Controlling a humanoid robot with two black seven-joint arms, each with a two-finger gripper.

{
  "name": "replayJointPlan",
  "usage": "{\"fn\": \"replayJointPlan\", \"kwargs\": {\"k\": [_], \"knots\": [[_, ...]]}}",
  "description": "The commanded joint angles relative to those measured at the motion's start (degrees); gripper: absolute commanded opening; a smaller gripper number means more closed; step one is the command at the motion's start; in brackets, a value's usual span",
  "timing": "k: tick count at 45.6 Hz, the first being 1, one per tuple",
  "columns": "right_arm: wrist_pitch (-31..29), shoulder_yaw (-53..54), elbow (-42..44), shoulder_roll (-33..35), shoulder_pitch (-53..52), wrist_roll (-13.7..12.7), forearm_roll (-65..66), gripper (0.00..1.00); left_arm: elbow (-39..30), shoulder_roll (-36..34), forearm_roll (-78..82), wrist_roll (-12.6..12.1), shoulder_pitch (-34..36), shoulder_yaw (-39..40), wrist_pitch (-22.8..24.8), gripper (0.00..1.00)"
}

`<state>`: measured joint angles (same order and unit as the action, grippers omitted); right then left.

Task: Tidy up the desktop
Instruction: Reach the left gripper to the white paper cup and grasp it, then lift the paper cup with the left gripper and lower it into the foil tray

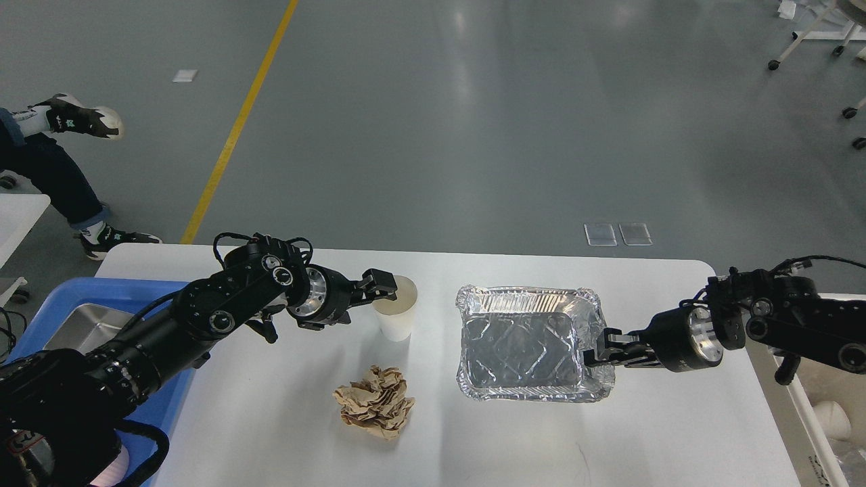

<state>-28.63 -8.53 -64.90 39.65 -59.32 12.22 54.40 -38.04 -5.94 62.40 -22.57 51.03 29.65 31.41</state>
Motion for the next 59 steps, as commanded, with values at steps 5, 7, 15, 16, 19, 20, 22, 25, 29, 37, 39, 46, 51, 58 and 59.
{"fn": "replayJointPlan", "kwargs": {"k": [5,7,15,16,19,20,22,25,29,37,39,46,51,58,59], "knots": [[0.06,0.0,-0.05,-0.01,0.35,0.0,0.0,0.0,0.16,0.58,0.01,-0.02,-0.49,-1.35,-0.29,0.29],[0.06,0.0,0.04,0.08,0.44,0.0,0.0,0.0,0.34,0.93,-0.08,-0.11,-0.23,-1.44,-0.92,0.29],[0.06,0.0,-0.05,-0.01,0.52,0.0,0.0,0.0,0.34,0.93,0.01,-0.72,0.03,-2.14,0.23,0.14],[0.06,0.0,-0.05,-0.01,0.44,0.0,0.0,0.0,0.34,0.93,0.01,-0.81,0.03,-2.14,0.31,0.11],[0.06,0.0,-0.05,0.08,0.44,0.0,0.0,0.0,0.34,0.93,0.09,-0.9,0.12,-2.23,0.58,0.03],[0.06,0.0,-0.05,0.08,0.52,0.0,0.0,0.0,0.34,0.93,0.18,-0.98,0.12,-2.23,0.66,0.02],[0.06,0.0,-0.05,0.08,0.52,0.0,0.0,0.0,0.25,0.85,0.18,-0.98,0.38,-2.23,0.67,0.01],[-0.11,0.0,-0.13,-0.01,0.52,0.0,0.0,0.0,0.25,0.85,0.18,-0.99,0.56,-2.32,0.58,0.01],[-0.38,0.0,-0.31,-0.18,0.44,0.0,0.09,0.0,-0.1,0.58,0.18,-0.98,0.47,-2.84,0.75,0.0],[-0.73,-0.08,-0.49,-0.45,0.26,0.0,0.09,0.0,-2.73,-5.82,-0.08,-0.98,-0.05,-4.43,3.74,0.0],[-0.73,-0.08,-0.4,-0.53,0.26,0.0,0.09,0.0,-4.14,-7.84,-0.17,-0.98,-0.14,-4.34,4.62,0.0],[-1.17,0.18,-0.75,-0.62,-0.18,0.08,0.09,0.0,-9.15,-16.89,-0.96,-0.98,0.47,-2.85,8.66,0.01],[-1.78,0.18,-0.75,-1.76,-0.62,0.08,0.0,0.0,-10.82,-22.08,-3.85,-1.16,1.52,0.4,12.26,0.01],[-3.54,-0.26,-0.75,-3.78,-1.67,-0.09,-3.42,0.0,-11.09,-27.71,-6.41,-1.77,4.86,2.78,17.1,0.02],[-3.63,-0.52,-0.75,-4.13,-1.93,-0.09,-4.04,0.0,-11.09,-28.41,-6.58,-1.78,5.39,2.78,17.36,0.02]]}}
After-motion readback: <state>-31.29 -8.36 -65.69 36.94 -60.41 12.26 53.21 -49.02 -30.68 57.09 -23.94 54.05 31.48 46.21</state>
